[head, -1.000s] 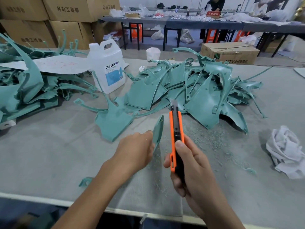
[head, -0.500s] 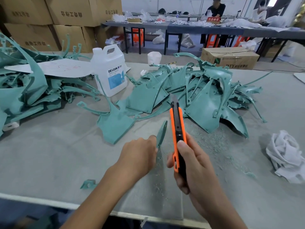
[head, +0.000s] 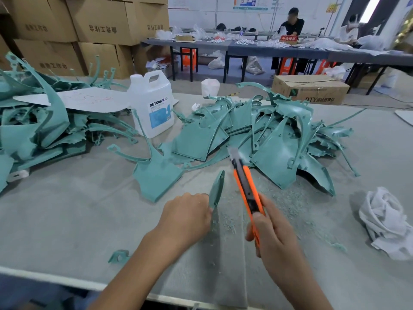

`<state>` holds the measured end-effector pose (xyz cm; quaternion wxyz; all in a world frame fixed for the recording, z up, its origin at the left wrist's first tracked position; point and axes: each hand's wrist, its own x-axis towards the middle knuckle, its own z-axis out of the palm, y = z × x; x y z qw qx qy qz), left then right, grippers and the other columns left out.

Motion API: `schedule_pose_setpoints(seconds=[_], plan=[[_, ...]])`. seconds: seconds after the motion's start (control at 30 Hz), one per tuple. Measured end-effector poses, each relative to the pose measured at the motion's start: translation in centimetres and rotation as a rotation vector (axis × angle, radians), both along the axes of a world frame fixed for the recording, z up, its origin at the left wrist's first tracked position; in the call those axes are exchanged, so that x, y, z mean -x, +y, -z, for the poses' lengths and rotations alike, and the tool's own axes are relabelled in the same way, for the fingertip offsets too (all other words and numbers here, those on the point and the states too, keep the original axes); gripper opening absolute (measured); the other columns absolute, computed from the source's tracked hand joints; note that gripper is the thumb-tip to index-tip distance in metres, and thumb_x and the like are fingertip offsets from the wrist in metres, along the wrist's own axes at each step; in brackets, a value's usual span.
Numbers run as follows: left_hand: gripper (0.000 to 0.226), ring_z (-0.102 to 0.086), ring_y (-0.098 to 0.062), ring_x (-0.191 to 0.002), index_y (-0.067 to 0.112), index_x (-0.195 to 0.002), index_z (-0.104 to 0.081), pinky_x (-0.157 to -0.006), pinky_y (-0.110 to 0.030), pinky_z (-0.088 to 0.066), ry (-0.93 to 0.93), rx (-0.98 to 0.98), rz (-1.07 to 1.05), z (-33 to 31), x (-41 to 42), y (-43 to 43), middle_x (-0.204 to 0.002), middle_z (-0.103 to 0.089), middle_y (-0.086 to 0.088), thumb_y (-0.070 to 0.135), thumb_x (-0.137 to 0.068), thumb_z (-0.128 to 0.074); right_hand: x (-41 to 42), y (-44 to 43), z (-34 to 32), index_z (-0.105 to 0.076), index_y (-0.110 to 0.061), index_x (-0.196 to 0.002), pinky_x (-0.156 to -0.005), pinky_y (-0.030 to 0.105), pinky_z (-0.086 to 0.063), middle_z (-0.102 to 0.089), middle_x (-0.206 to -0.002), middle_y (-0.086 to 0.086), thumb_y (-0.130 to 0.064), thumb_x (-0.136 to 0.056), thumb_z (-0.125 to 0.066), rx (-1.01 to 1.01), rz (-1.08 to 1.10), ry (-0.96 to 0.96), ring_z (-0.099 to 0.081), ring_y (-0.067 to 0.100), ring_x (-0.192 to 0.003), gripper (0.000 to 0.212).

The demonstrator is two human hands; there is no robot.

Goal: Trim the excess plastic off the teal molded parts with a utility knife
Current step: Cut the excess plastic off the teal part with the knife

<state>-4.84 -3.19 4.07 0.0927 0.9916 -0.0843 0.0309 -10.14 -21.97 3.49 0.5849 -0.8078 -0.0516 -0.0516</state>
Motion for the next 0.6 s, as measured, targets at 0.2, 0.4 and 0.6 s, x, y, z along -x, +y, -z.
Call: schedule_pose_setpoints(seconds=[0.2, 0.4, 0.6], plan=[[0.021, -0.061, -0.032, -0.087, 0.021, -0.083, -0.039, -0.064, -0.033, -0.035, 0.006, 0.017, 0.009, 0.0, -0.1, 0.0, -0.09, -0.063, -0.007, 0.034, -0.099, -0.042, -0.5, -1.5, 2.2, -0.037, -0.072, -0.11, -0.054, 0.022, -0.043, -0.062, -0.079, -0.014, -0.041, -0.094, -0.039, 0.401, 0.028, 0.017, -0.059, 0.005, -0.065, 0.035], [0.021, -0.061, -0.033, -0.092, 0.022, -0.085, -0.038, -0.066, -0.034, -0.034, 0.021, -0.006, 0.0, -0.2, 0.1, 0.1, -0.099, -0.065, -0.008, 0.037, -0.1, -0.04, -1.5, -2.3, 2.9, -0.036, -0.073, -0.116, -0.057, 0.021, -0.046, -0.063, -0.076, -0.012, -0.038, -0.095, -0.043, 0.414, 0.085, -0.046, -0.061, 0.004, -0.066, 0.042], [0.014, -0.058, -0.03, -0.077, 0.024, -0.102, -0.031, -0.061, -0.037, -0.035, 0.123, 0.112, 0.04, -0.9, 1.0, 0.1, -0.086, -0.058, -0.001, 0.026, -0.094, -0.043, -1.8, -3.3, 5.8, -0.05, -0.05, -0.132, -0.065, 0.032, -0.049, -0.065, -0.072, -0.003, -0.03, -0.098, -0.05, 0.368, 0.229, 0.048, -0.063, 0.012, -0.066, 0.039]])
